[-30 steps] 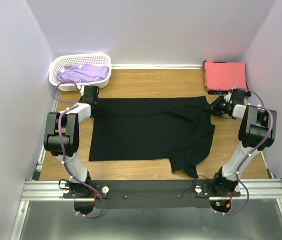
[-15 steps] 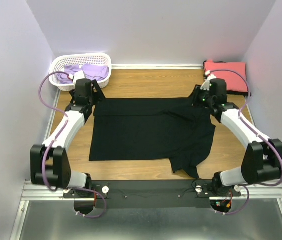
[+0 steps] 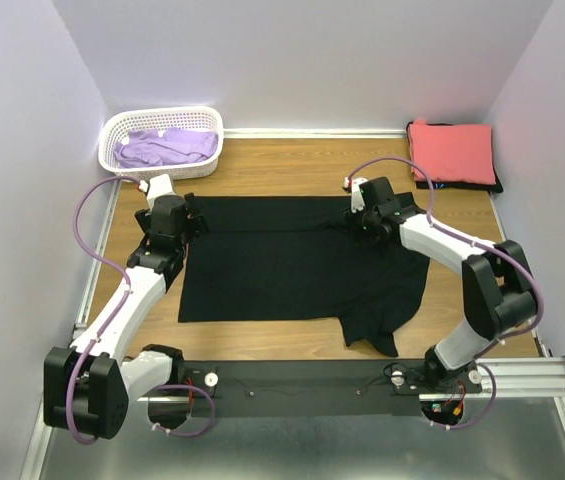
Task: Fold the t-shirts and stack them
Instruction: Fold the tshirt
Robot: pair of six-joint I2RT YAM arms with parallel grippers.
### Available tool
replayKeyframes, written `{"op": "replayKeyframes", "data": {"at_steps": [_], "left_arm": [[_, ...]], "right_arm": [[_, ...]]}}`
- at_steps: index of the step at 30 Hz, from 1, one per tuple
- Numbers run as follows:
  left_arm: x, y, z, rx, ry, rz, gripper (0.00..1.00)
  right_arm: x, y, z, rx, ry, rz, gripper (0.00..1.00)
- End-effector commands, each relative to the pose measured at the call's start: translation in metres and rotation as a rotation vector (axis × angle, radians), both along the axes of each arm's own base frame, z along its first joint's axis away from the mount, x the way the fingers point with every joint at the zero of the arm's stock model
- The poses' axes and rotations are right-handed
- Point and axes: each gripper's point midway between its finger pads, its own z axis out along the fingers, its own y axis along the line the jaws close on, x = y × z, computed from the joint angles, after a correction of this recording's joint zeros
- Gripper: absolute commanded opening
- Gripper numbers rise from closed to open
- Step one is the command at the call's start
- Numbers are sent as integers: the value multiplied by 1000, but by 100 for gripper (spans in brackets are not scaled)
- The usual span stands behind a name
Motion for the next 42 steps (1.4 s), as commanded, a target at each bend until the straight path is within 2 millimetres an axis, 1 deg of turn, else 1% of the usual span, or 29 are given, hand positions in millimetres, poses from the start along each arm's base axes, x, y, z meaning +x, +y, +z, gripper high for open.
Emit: {"op": "replayKeyframes", "data": {"at_steps": [1, 3, 5, 6, 9, 10, 15, 21, 25, 27, 28, 31, 32, 36, 38, 42], "left_arm": [[7, 9, 15, 35, -56, 52, 93], [9, 9, 15, 45, -49, 46, 93], [10, 7, 14, 39, -45, 37, 93], [10, 5, 14, 34, -46, 29, 93], [11, 5, 15, 33, -49, 28, 93], [11, 5, 14, 34, -47, 29, 93], [11, 6, 13, 37, -40, 32, 93], [11, 7, 14, 37, -42, 44, 93], [11, 7, 11, 35, -36, 41, 93], [12, 6, 12, 35, -36, 41, 93], [12, 6, 11, 36, -34, 40, 93], [13, 6, 11, 34, -33, 38, 93], [13, 5, 11, 33, -34, 37, 93], [13, 5, 12, 32, -36, 37, 93], [12, 6, 12, 34, -36, 37, 93], [12, 5, 11, 34, -32, 33, 93]], "right_arm": [[22, -17, 2, -143, -52, -5, 38], [28, -17, -1, -166, -53, -2, 38], [36, -15, 2, -172, -65, 7, 38], [37, -13, -3, -173, -54, 16, 38], [43, -9, -5, -173, -52, 36, 38], [43, -7, -9, -176, -44, 43, 38], [41, 2, -14, -143, -24, 93, 38], [39, 5, -21, -142, -3, 111, 37], [41, 6, -13, -133, -23, 99, 37], [42, 7, -6, -132, -41, 98, 37], [42, 8, 2, -130, -60, 98, 37], [38, 20, 9, -123, -78, 127, 38], [34, 27, 8, -130, -78, 153, 38], [28, 34, -2, -143, -58, 173, 37], [27, 35, -11, -150, -38, 176, 37], [30, 27, -25, -209, -22, 166, 37]]}}
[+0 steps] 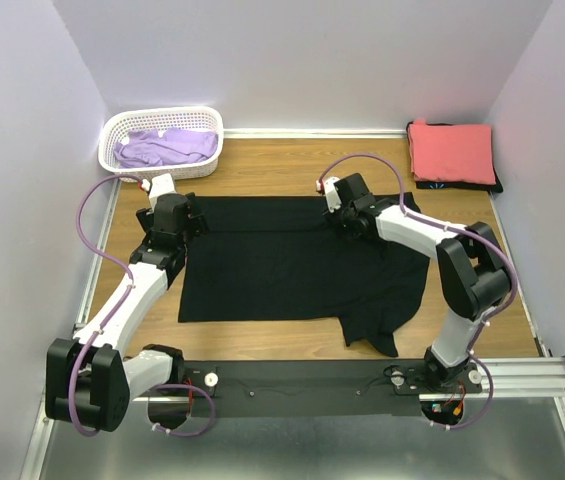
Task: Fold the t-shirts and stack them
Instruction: Fold the tshirt
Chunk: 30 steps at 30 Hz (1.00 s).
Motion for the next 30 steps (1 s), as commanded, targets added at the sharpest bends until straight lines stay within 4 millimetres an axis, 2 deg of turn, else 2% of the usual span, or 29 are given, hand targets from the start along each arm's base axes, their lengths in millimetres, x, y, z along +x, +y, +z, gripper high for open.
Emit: {"op": "replayKeyframes", "data": {"at_steps": [1, 8, 16, 30], "left_arm": [[8, 0, 16, 3, -47, 15, 93], [9, -1, 15, -1, -44, 7, 93], [10, -3, 14, -4, -40, -2, 93], [10, -3, 13, -1, -39, -6, 93]], "right_arm": [[9, -9, -11, -74, -1, -16, 37], [20, -18, -13, -140, -28, -31, 37], [27, -20, -3, -157, -64, -37, 37], [27, -27, -26, -209, -29, -32, 34]]}}
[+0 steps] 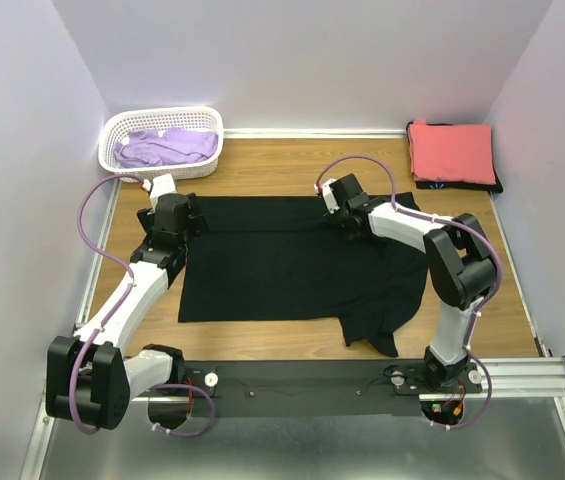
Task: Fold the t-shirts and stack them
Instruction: Fold the tshirt
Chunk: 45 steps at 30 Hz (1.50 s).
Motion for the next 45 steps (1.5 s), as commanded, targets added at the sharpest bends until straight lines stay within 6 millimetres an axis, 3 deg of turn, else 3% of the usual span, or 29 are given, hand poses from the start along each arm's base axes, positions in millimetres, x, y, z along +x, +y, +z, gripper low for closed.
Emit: {"op": "replayKeyframes", "data": {"at_steps": [1, 5, 10, 14, 22, 27, 37, 45], "left_arm": [[9, -3, 17, -2, -49, -6, 93], [9, -3, 17, -2, -49, -6, 93], [9, -4, 16, -2, -46, -9, 93], [10, -4, 15, -3, -43, -12, 93], [10, -5, 14, -3, -39, -19, 93], [11, -6, 12, 0, -31, -25, 93], [11, -8, 8, -4, -19, -37, 93], [12, -13, 4, -12, -5, -65, 93]], "right_arm": [[10, -7, -5, -42, -9, -12, 34], [8, -8, -5, -43, -9, -14, 27], [6, -2, 13, 15, -30, -17, 6], [0, 2, 26, 53, -19, -18, 2], [-17, 9, 38, 105, 87, -71, 3], [-33, 17, 35, 140, 192, -90, 3], [-35, 29, 50, 174, 271, -78, 5], [-37, 48, 43, 219, 378, -71, 26]]}}
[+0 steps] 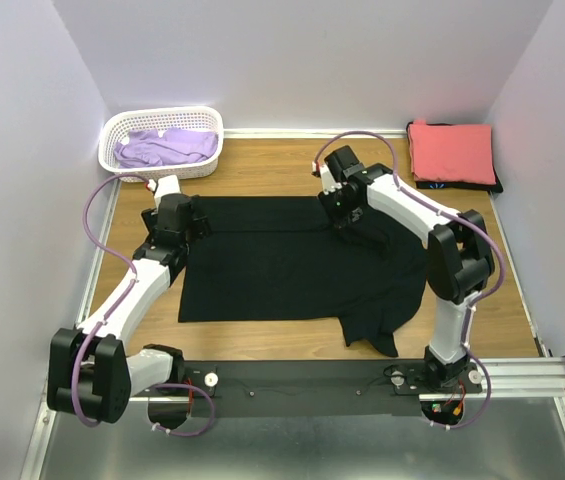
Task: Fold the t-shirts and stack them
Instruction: Fold the tshirt
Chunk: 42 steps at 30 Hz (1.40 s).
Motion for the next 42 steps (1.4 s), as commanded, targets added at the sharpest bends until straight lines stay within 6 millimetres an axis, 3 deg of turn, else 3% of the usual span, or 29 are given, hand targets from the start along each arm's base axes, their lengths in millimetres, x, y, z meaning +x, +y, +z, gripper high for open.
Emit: {"op": "replayKeyframes", "data": {"at_steps": [1, 4, 7, 8, 9, 11, 12, 13, 15, 16, 17, 19, 20, 22, 23, 24, 25, 26, 27, 28, 29, 30, 31, 37, 42], "left_arm": [[11, -9, 13, -14, -34, -39, 93], [11, -28, 12, -57, -40, -123, 93], [10, -52, 11, -107, -35, -198, 93], [7, -73, 10, -148, -22, -269, 93], [7, -88, 16, -200, -29, -296, 93], [5, -115, 24, -267, -37, -362, 93], [2, -145, 32, -335, -46, -428, 93], [0, -160, 36, -370, -49, -470, 93], [0, -192, 35, -428, -39, -542, 93], [-4, -213, 40, -447, -36, -591, 93], [-3, -228, 30, -466, -5, -610, 93], [-3, -255, 34, -484, 3, -657, 94], [-1, -266, 20, -488, 41, -655, 94], [4, -288, 23, -509, 39, -689, 94], [1, -302, 20, -514, 53, -715, 94], [2, -311, 1, -511, 99, -725, 94], [7, -323, 7, -519, 89, -745, 94], [8, -330, 4, -519, 99, -758, 94], [8, -338, -14, -508, 136, -761, 94], [14, -346, -10, -509, 123, -770, 93], [15, -352, -23, -502, 148, -769, 92], [20, -357, -21, -503, 139, -774, 90], [23, -359, -33, -492, 157, -764, 89], [27, -373, -51, -493, 191, -766, 79], [24, -387, -69, -492, 227, -790, 67]], "right_arm": [[-15, 12, -11, 46, 128, 13, 35], [-20, 17, -6, 84, 147, -8, 46], [-18, 9, 11, 100, 107, -54, 50], [-19, 0, 8, 80, 105, -88, 50], [-13, -11, 22, 107, 72, -146, 50], [-13, -27, 28, 139, 59, -215, 50], [-13, -45, 22, 162, 62, -291, 50], [-13, -53, 36, 203, 21, -323, 52], [-7, -73, 46, 273, -40, -397, 53], [-20, -82, 32, 276, -19, -442, 54], [-15, -96, 49, 320, -101, -483, 54], [-20, -108, 52, 371, -126, -559, 56], [-33, -114, 43, 390, -118, -589, 56], [-30, -126, 44, 459, -163, -666, 56], [-39, -128, 32, 474, -143, -686, 55], [-33, -132, 40, 514, -202, -697, 55], [-34, -131, 38, 534, -206, -699, 54], [-36, -130, 35, 544, -201, -693, 54], [-39, -129, 29, 546, -194, -690, 54], [-40, -130, 23, 539, -184, -694, 54], [-42, -135, 16, 526, -184, -714, 54], [-42, -137, 15, 529, -191, -719, 54], [-44, -138, 12, 531, -189, -724, 53], [-46, -144, -2, 560, -195, -754, 52], [-46, -137, -13, 598, -169, -748, 51]]}}
